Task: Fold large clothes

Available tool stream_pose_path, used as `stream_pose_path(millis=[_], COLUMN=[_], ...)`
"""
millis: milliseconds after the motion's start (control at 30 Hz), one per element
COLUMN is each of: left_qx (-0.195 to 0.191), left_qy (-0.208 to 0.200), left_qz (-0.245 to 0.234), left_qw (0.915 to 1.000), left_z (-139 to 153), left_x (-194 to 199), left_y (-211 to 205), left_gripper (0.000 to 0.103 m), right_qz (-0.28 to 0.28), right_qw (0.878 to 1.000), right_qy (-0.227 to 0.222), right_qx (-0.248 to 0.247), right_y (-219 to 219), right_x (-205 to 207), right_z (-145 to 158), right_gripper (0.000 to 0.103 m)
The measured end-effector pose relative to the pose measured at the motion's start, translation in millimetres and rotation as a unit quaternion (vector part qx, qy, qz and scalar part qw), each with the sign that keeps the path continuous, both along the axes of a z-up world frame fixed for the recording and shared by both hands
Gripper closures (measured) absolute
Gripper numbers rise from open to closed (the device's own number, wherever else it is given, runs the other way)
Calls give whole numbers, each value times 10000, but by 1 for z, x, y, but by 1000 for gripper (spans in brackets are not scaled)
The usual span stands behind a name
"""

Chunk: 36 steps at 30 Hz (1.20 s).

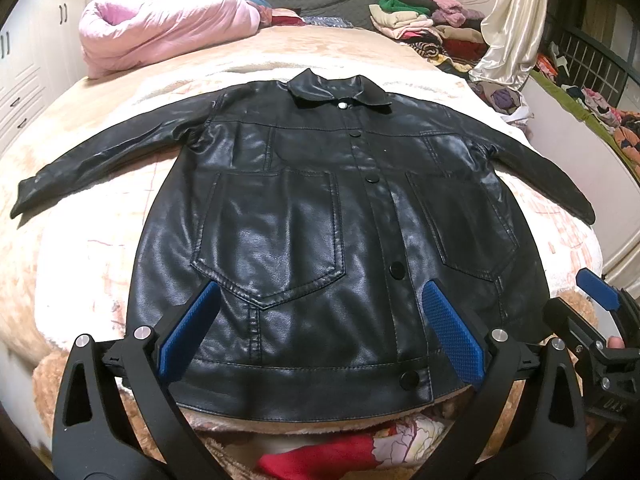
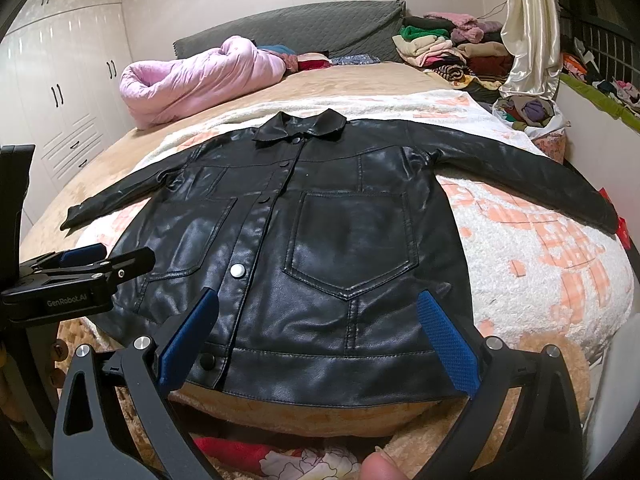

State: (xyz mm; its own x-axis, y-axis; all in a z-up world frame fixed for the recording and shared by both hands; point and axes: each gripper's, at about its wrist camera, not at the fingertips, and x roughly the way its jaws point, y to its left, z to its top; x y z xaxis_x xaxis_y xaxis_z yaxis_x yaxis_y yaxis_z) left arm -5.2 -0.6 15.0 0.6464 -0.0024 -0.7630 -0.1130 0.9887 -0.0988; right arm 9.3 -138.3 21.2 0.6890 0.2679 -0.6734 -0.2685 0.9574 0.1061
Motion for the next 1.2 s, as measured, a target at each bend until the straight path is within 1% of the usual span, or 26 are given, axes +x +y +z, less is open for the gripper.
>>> stream_pose_path(millis=[367, 500, 633, 967, 1033, 1200], left_qx=[-1, 5, -71, -36, -89, -74], left_qy=[-2, -25, -12, -48, -58, -54], left_qz=[-34, -51, -24, 49, 71, 104], left_qw=[10000, 10000, 10000, 10000, 9999, 9999], left_z=[0, 1, 0, 10, 12, 15], left_x=[1, 7, 19, 60, 68, 89], left_y=[-1, -1, 1, 5, 6, 7], left_gripper=[9, 9, 9, 9, 9, 9], right_qz=[41, 22, -41, -146, -179, -275], right_qw=[10000, 10000, 9999, 9998, 9998, 9996], right_qy=[-1, 16, 101, -12, 24, 20], right_qx=[17, -23, -106, -102, -91, -107], right_y=[0, 2, 3, 4, 3, 4], right_x=[0, 7, 20, 56, 65, 90], right_z=[0, 1, 3, 19, 21, 27], right_gripper=[4, 4, 4, 4, 4, 4])
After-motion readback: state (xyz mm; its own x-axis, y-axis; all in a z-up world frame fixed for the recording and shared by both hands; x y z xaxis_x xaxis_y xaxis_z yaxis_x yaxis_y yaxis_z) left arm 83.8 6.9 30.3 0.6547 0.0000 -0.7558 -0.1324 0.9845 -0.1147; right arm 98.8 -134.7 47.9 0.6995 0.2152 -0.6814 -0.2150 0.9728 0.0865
